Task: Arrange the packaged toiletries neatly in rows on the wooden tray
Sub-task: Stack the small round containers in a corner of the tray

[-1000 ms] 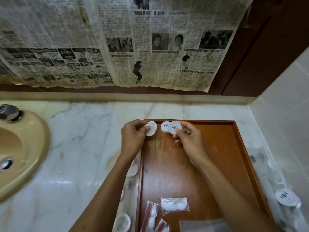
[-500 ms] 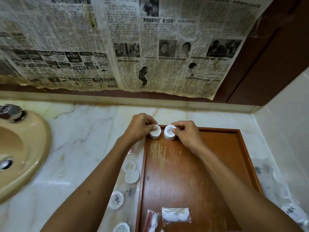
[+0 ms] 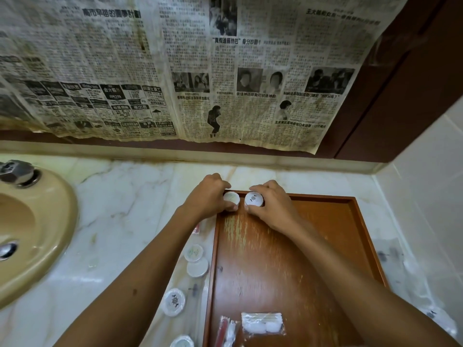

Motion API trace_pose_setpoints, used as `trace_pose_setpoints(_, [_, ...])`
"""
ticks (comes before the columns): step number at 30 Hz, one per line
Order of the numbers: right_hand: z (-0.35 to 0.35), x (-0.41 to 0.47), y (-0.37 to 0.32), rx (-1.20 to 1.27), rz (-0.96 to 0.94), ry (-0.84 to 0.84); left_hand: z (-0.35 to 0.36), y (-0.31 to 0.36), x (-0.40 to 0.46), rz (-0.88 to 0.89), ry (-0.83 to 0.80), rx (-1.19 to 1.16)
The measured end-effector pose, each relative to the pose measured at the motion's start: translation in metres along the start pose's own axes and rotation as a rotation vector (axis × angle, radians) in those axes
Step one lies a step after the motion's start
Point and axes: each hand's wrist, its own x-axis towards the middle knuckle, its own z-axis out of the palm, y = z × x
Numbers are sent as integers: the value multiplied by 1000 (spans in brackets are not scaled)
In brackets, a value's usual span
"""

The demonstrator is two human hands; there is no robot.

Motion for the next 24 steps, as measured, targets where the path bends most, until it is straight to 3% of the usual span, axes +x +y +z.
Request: trace_pose_setpoints(24, [11, 5, 1, -88, -7, 9, 3, 7, -5, 90, 1, 45])
